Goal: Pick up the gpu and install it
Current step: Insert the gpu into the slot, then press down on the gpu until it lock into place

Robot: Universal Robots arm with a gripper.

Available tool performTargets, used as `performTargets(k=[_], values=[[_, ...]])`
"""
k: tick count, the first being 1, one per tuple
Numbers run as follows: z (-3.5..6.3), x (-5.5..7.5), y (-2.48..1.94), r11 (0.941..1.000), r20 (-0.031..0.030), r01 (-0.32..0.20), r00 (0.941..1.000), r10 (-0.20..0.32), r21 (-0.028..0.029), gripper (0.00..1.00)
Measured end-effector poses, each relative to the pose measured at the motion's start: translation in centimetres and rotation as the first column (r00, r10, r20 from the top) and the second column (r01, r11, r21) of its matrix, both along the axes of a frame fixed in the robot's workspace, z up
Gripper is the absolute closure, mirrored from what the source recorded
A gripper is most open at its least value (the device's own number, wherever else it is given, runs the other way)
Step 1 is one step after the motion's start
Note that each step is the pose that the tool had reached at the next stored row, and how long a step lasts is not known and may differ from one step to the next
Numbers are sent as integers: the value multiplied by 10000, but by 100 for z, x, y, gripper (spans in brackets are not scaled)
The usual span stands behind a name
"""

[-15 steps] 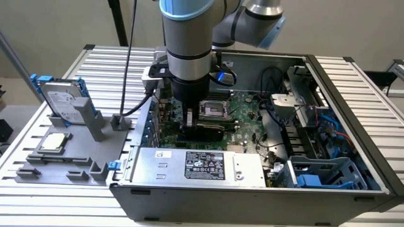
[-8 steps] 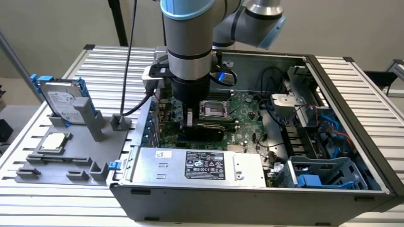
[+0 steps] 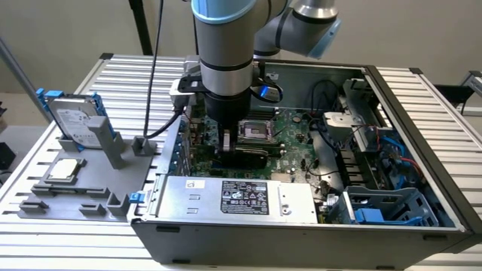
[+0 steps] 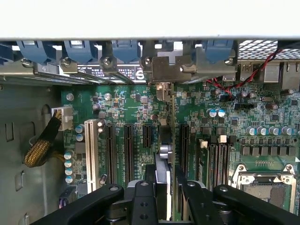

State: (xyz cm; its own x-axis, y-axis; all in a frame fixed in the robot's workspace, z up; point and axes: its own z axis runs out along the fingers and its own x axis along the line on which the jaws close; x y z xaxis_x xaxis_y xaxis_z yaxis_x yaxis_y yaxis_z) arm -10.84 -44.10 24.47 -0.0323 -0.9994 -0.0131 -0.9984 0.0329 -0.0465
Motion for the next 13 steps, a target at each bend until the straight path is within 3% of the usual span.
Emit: performTargets(k=[1, 2, 3, 5, 6, 10, 13], values=[[0, 0, 0, 10000, 2, 0, 10000, 0, 1, 74], [-12, 20, 5, 10000, 88, -22, 10000, 21, 60, 73], [-20, 35, 5, 9999, 111, -50, 9999, 49, 91, 73], [-13, 34, 2, 10000, 99, -52, 9999, 52, 74, 60], [-10, 34, 1, 10000, 95, -52, 9999, 52, 68, 60], [-11, 33, 2, 10000, 95, -51, 9999, 51, 69, 42], [-10, 33, 1, 10000, 95, -51, 9999, 51, 68, 42]])
